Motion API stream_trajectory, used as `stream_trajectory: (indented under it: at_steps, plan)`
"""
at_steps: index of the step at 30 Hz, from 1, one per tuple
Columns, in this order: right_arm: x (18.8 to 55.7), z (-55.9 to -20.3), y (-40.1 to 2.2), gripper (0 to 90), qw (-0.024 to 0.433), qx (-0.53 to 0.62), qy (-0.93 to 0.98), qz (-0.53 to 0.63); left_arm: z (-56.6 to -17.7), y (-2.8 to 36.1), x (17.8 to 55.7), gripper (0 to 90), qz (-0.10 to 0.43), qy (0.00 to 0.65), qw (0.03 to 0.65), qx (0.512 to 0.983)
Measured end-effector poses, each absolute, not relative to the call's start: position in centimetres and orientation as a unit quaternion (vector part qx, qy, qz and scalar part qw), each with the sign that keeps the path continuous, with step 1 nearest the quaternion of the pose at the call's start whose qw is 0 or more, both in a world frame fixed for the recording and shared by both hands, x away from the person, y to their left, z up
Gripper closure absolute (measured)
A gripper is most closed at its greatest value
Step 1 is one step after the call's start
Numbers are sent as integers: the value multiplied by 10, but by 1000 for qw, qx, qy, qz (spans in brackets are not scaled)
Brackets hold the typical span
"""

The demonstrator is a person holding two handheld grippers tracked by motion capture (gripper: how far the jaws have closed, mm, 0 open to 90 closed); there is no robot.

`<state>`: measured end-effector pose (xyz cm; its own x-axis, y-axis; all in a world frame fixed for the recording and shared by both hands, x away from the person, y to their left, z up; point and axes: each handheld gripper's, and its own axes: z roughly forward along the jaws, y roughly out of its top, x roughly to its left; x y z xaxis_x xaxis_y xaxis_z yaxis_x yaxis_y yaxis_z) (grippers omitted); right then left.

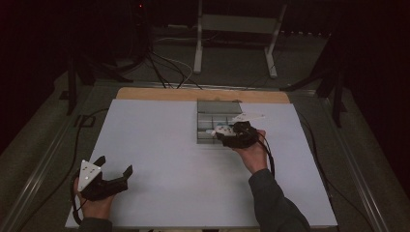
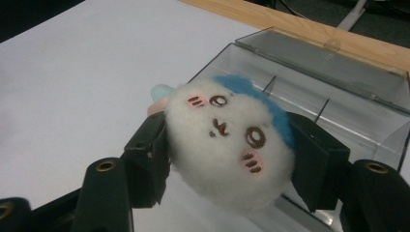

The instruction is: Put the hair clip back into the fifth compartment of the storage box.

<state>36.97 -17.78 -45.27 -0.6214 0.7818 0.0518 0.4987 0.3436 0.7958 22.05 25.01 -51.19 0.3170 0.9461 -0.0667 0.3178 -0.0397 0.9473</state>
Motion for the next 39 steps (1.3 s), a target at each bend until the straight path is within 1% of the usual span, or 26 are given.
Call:
stream_trajectory:
  at_steps: [20,39]
  plan:
    - [395,-453,-177,375,184,411,797,402,-512,250,221,7,319,489,491,647]
    - [407,-461,-184,373,178,441,775,417,-512,250,221,7,319,489,492,646]
